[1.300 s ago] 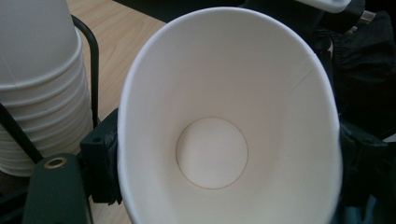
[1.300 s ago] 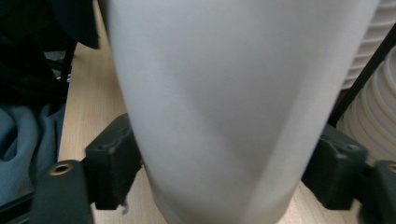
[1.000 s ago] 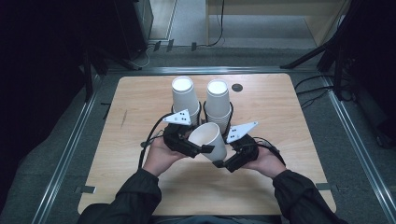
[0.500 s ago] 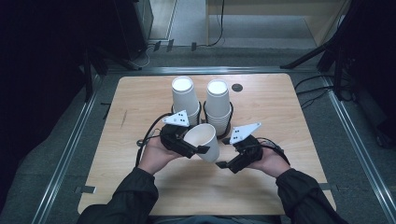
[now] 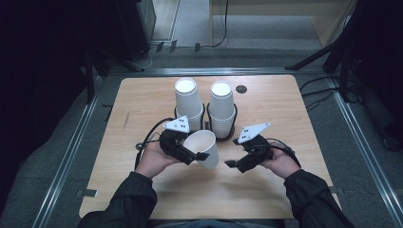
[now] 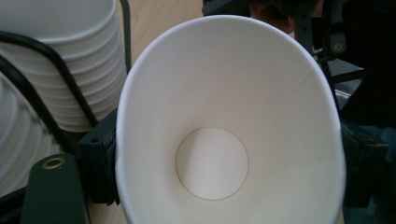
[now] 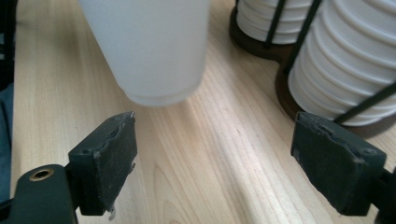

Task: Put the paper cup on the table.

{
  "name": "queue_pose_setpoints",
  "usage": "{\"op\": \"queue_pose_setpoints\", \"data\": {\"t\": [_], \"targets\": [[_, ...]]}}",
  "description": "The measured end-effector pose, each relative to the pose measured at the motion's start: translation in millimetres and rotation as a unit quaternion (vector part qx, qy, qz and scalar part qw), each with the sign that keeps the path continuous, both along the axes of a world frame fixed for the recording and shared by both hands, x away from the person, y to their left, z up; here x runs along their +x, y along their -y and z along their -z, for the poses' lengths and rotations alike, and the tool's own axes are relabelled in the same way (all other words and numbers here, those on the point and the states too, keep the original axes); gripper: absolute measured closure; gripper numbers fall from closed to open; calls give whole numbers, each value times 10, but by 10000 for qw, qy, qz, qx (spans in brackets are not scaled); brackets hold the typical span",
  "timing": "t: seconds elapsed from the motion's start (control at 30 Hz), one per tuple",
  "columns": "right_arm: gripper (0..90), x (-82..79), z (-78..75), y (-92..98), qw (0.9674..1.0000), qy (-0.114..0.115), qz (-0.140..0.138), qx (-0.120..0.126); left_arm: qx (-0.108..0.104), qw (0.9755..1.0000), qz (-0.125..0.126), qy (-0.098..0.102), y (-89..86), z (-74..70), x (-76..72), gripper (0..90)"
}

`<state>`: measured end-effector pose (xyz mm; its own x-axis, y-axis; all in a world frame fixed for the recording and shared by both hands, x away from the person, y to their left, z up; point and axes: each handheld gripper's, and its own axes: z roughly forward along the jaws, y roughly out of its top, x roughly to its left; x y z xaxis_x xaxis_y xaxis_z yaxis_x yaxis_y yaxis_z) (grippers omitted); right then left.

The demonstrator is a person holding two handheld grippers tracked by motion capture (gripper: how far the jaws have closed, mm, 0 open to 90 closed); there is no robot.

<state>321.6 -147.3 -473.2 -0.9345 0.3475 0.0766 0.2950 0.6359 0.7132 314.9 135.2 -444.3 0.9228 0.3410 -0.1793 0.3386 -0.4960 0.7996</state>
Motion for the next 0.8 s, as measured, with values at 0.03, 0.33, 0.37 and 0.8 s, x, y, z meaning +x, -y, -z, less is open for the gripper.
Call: {"op": "queue_pose_setpoints", "data": {"t": [0.03,0.33,0.37,0.8], "targets": [[149,8,-3,14,10000,11,10,7,23,10000,-35,10,-15,4,2,170],[210,58,-43,95,9997,164,131,152,168,9997,-177,-33,-145,32,-1,166],[209,63,-47,102,9996,172,114,174,172,9997,-178,-66,-157,34,-2,166],[210,119,-40,117,9997,187,70,164,237,9990,-329,-173,-353,54,0,160]]}}
